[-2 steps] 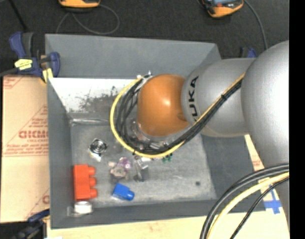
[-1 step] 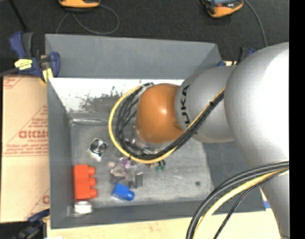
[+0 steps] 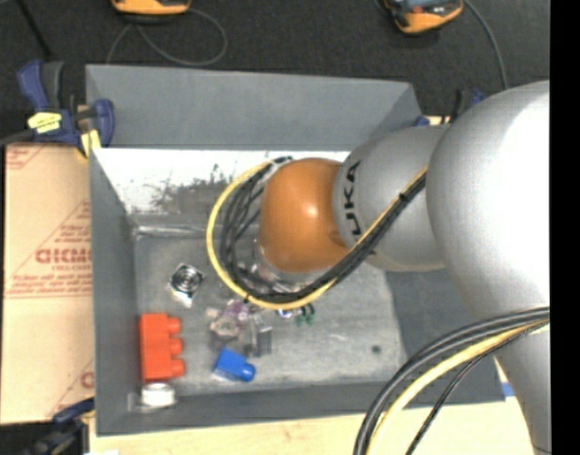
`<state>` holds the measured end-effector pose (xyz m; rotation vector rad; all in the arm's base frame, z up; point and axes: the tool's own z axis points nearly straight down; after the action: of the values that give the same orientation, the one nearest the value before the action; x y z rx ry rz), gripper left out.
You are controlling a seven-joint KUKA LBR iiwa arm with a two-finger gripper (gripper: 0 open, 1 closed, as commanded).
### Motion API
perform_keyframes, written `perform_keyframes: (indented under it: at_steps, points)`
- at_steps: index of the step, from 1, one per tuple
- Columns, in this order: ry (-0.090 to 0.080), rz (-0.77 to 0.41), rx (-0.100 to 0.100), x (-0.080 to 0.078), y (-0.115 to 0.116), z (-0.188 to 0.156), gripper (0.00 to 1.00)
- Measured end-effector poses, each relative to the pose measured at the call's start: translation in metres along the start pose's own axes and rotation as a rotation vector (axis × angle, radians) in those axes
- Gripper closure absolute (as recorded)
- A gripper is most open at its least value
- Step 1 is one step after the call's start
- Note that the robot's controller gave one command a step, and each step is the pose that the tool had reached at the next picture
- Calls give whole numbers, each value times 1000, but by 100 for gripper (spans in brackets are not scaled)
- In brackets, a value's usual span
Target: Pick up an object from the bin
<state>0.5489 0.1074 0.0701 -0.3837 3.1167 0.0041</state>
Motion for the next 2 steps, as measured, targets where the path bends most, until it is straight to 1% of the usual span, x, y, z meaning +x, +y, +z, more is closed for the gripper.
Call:
perform_keyframes:
  at_steps: [1,2]
  points:
    - [0,3,0,0,0,0,100]
    - [-4,7,1,-1,-1,-21,100]
